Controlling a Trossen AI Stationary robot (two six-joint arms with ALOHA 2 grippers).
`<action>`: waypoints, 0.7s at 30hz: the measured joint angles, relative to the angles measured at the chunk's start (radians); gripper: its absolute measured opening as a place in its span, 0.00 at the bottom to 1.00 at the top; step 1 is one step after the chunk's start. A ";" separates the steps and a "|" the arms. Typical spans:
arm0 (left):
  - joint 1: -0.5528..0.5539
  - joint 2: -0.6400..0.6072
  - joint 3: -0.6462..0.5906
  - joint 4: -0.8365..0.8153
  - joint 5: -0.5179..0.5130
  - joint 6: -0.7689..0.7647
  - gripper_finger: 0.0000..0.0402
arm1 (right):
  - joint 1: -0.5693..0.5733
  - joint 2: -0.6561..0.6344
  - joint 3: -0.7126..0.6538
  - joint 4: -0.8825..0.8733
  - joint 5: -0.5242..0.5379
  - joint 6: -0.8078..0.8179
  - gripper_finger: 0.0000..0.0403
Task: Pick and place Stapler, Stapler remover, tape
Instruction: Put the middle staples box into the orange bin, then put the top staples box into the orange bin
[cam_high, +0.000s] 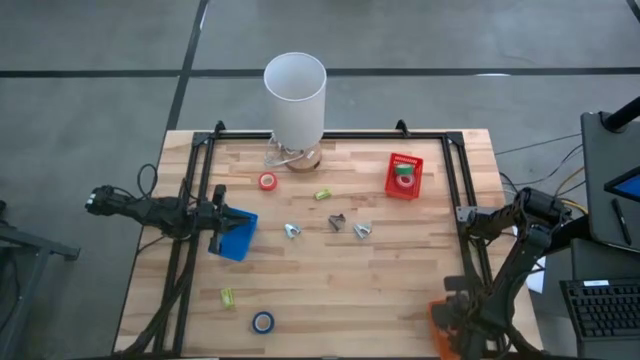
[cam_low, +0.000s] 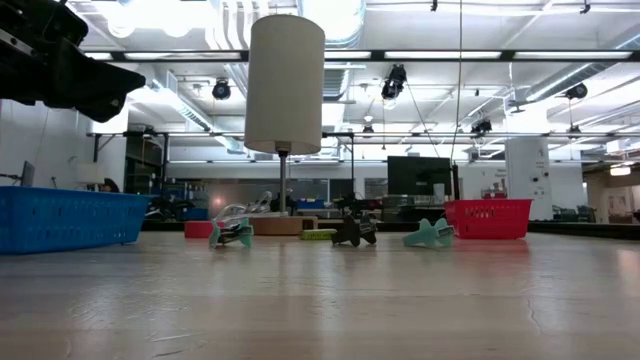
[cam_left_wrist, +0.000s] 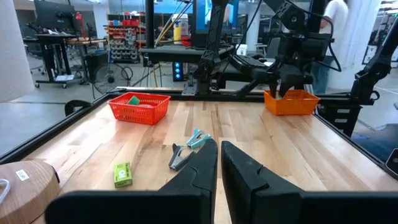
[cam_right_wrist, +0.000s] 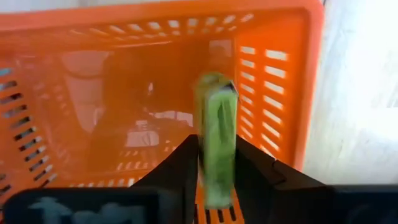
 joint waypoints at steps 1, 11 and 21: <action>0.000 0.000 0.000 0.000 0.000 0.000 0.06 | 0.000 -0.002 -0.005 -0.001 0.000 0.006 0.24; 0.000 0.000 0.000 0.000 0.000 0.000 0.06 | -0.001 -0.023 0.024 -0.067 -0.005 0.006 0.35; 0.000 0.000 0.000 0.001 0.000 0.000 0.06 | -0.001 -0.063 0.144 -0.159 0.185 -0.045 0.34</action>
